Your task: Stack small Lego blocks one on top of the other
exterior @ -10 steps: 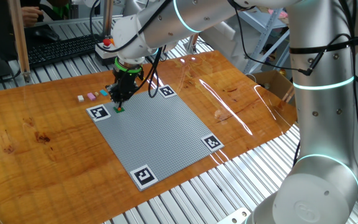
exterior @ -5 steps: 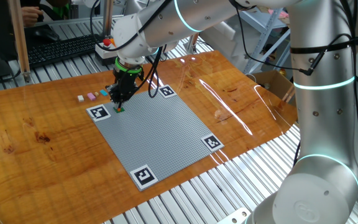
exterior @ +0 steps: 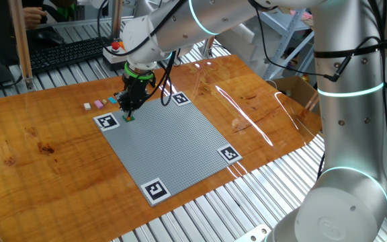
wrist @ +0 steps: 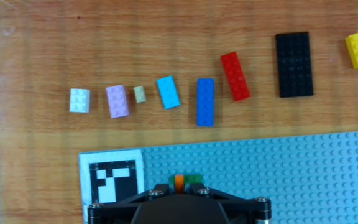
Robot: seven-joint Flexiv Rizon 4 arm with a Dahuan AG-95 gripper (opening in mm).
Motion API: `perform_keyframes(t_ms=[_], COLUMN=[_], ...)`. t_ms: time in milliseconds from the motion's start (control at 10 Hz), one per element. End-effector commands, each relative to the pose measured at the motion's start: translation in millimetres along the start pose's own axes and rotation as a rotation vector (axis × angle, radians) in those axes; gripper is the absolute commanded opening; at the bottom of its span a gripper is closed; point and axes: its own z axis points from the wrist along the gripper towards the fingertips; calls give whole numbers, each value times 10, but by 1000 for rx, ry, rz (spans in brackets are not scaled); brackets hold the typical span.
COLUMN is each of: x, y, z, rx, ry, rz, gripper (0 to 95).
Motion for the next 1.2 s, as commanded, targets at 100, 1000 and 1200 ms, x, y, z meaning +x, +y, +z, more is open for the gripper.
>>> perform_keyframes(t_ms=[100, 1000, 1200], x=[4, 27, 28], y=[-1, -18, -18], z=[3, 1, 2], rx=[1, 0, -1], ry=[1, 2, 3], rz=[1, -1, -4], gripper=[0, 0, 0])
